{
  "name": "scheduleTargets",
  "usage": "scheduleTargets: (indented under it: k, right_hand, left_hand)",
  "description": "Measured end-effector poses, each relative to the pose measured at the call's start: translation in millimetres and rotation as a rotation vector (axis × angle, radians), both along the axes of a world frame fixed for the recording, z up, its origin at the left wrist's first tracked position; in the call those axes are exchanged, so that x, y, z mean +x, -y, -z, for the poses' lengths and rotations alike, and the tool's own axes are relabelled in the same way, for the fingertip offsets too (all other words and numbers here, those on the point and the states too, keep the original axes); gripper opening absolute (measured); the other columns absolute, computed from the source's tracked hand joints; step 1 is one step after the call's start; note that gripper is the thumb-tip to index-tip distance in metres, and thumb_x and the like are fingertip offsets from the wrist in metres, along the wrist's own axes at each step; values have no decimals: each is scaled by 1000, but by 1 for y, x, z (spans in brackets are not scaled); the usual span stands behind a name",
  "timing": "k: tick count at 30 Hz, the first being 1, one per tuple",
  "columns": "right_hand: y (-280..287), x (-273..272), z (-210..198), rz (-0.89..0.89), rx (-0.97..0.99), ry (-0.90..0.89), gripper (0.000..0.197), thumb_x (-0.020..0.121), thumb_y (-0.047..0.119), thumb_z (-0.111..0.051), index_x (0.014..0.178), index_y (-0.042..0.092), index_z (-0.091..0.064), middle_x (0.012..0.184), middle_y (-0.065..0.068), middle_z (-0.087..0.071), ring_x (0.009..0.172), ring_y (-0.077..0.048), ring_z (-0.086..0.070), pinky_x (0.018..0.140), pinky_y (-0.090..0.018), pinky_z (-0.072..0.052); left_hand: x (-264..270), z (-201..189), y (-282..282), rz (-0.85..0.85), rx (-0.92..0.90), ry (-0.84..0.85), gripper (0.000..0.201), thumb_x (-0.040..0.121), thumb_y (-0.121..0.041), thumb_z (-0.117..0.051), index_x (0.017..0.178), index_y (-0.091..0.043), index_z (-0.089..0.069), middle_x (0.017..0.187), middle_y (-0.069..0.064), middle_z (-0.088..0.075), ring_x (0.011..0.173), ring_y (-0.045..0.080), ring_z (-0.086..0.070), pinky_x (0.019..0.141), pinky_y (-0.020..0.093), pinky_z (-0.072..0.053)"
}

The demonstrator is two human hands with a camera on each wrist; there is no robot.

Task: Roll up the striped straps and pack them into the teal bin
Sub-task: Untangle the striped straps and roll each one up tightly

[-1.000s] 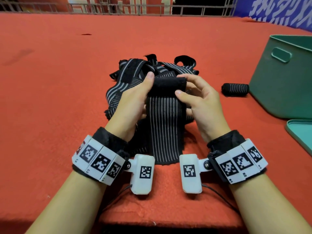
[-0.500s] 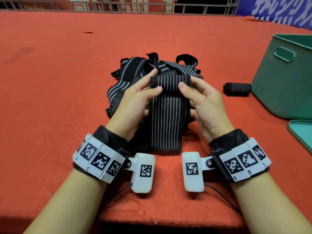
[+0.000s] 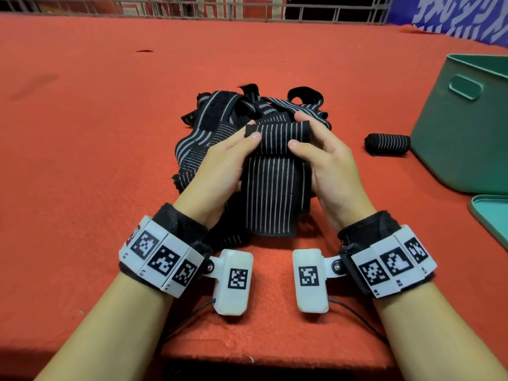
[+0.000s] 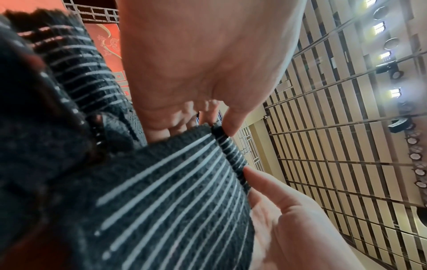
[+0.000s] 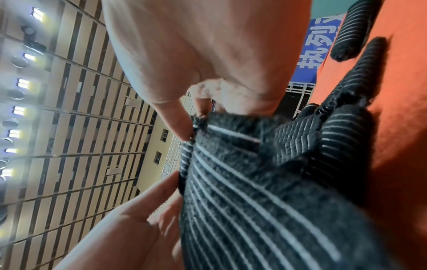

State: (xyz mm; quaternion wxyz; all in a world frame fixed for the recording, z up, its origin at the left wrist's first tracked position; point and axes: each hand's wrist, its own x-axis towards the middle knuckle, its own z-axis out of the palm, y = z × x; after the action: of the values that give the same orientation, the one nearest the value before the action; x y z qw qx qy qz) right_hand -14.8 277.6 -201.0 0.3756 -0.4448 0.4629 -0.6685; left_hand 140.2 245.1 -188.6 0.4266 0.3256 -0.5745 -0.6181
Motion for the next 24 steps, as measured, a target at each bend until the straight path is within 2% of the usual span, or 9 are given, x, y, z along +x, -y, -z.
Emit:
scheduleTargets:
  k: [5, 7, 9, 11, 14, 16, 18, 21, 24]
  right_hand:
    - [-3, -1, -1, 29, 11, -35, 54, 94, 1, -65, 145, 13, -53, 130, -2, -68, 119, -16, -67, 105, -37, -53]
    - [-4, -4, 0, 23, 24, -31, 49, 93, -2, -66, 138, 16, -59, 115, 3, -73, 107, -14, -71, 91, -33, -58]
    - [-5, -7, 2, 13, 26, -33, 43, 91, -4, -66, 127, 18, -65, 101, 6, -74, 96, -14, -71, 78, -30, -58]
    - [-5, -8, 2, 7, 15, -34, 39, 90, -5, -66, 121, 19, -66, 101, 5, -74, 95, -15, -71, 74, -30, -56]
    - [-5, -8, 3, -6, -17, -37, 38, 89, -7, -66, 117, 19, -67, 102, 3, -73, 95, -16, -70, 76, -32, -57]
    - [-6, -9, 3, -23, -35, -39, 39, 88, -9, -66, 114, 21, -67, 99, 4, -72, 92, -15, -70, 74, -31, -57]
    - [-7, -7, 3, -47, -50, -66, 40, 88, -11, -65, 112, 21, -66, 102, 3, -70, 94, -13, -68, 77, -32, -56]
    - [-5, 0, 4, -74, -62, -179, 44, 85, -9, -61, 118, 20, -58, 115, 0, -64, 104, -13, -64, 89, -34, -55]
    - [-4, 6, 2, -99, -30, -164, 57, 78, 4, -62, 128, 28, -48, 129, -4, -60, 116, -18, -64, 99, -35, -54]
  left_hand:
    - [-3, 1, 1, 38, -13, -25, 30, 108, -20, -47, 130, -25, -67, 122, -1, -74, 110, 15, -71, 77, 21, -56]
    - [-4, 3, 2, 45, -4, -31, 31, 107, -19, -48, 130, -33, -63, 123, -3, -74, 113, 13, -70, 85, 24, -57]
    - [-4, 5, 4, 63, -7, -25, 36, 107, -19, -49, 139, -34, -56, 123, -3, -74, 115, 13, -70, 91, 28, -57]
    - [-4, 5, 6, 56, -12, -19, 43, 107, -20, -49, 149, -32, -50, 123, -2, -74, 115, 15, -70, 98, 33, -56]
    - [-4, 5, 6, 47, -10, 4, 41, 108, -25, -49, 149, -29, -51, 127, -1, -72, 117, 16, -69, 105, 40, -52]
    - [-4, 2, 3, 72, 9, 26, 37, 109, -38, -44, 138, -24, -61, 125, 2, -73, 116, 19, -70, 106, 44, -52]
    - [-4, -1, 1, 80, 59, 34, 46, 106, -53, -39, 128, -22, -66, 119, 2, -75, 110, 19, -72, 102, 43, -54]
    - [-8, 1, -2, 85, 40, 79, 48, 102, -62, -39, 136, -29, -49, 126, -4, -70, 110, 11, -71, 99, 38, -55]
    - [-14, 3, -6, 28, 8, 86, 46, 104, -58, -39, 143, -34, -35, 129, -8, -62, 113, 4, -67, 97, 32, -55]
